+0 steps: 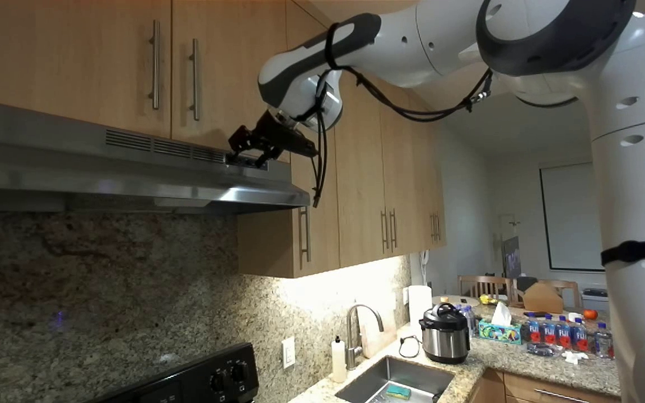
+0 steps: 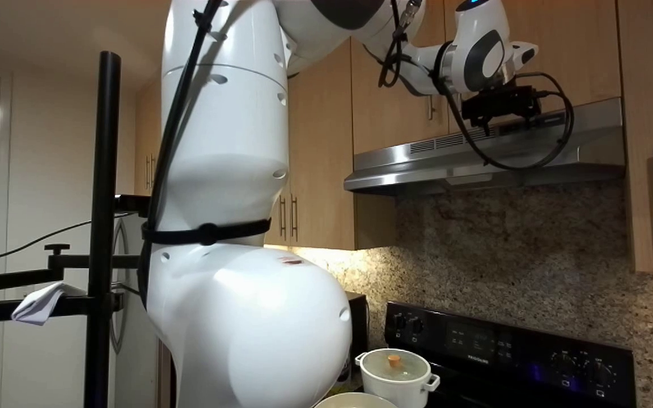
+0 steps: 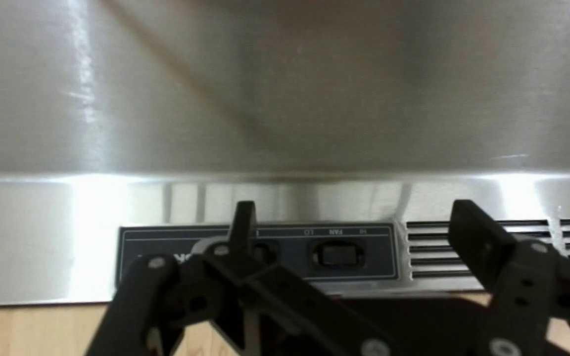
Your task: Turn on the light
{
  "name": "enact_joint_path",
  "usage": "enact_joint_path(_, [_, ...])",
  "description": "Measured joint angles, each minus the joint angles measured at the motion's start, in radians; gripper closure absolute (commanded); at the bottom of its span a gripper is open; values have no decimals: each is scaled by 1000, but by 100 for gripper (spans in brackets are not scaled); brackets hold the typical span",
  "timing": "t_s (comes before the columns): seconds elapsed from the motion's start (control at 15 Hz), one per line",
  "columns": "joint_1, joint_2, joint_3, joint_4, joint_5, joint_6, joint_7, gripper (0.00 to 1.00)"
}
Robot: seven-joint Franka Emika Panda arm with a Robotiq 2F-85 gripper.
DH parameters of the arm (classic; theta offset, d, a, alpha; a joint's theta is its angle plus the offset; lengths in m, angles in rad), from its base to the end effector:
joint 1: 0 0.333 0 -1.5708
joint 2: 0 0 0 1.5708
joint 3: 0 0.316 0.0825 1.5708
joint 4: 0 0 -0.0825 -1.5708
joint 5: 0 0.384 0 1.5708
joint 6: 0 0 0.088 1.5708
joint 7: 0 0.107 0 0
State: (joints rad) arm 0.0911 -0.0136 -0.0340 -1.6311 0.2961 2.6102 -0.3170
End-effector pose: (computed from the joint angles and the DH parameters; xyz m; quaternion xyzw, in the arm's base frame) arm 0.6027 0.0279 0.7289 -0.8687 -0.0867 -0.4834 0.0644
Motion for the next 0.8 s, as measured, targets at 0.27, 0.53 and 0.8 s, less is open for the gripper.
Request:
enact_joint_path(0.27, [-8, 0, 1, 0, 0, 1, 0, 0])
enact_joint_path(0.53, [-11, 0, 1, 4, 0, 1, 0, 0])
enact_joint_path(0.8, [-9, 7, 1, 21, 1, 1, -4, 0])
